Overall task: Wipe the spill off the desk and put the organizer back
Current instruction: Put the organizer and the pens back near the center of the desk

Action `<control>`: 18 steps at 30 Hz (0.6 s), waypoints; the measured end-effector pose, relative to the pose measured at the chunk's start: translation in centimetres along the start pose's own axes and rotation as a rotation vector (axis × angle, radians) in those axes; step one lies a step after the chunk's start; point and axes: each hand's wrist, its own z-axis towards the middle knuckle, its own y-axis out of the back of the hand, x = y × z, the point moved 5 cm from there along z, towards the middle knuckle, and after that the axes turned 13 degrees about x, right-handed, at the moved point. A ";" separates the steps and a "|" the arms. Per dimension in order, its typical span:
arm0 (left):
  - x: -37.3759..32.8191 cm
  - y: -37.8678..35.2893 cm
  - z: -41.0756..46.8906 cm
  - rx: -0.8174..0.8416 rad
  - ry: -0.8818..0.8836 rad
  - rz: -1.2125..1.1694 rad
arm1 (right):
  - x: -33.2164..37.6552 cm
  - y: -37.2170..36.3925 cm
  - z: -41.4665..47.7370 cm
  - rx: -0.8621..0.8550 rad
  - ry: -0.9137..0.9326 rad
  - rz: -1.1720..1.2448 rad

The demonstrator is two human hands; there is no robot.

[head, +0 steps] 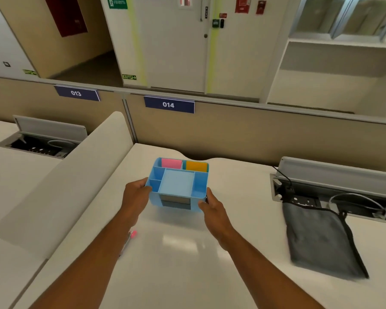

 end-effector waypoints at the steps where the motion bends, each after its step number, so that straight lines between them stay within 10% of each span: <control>1: -0.3 -1.5 -0.1 0.009 -0.004 0.002 | -0.4 1.2 -0.6 -0.020 0.003 0.006; 18: -2.0 -21.5 -1.6 0.092 0.060 0.051 | -7.9 16.4 -10.0 -0.246 0.032 0.166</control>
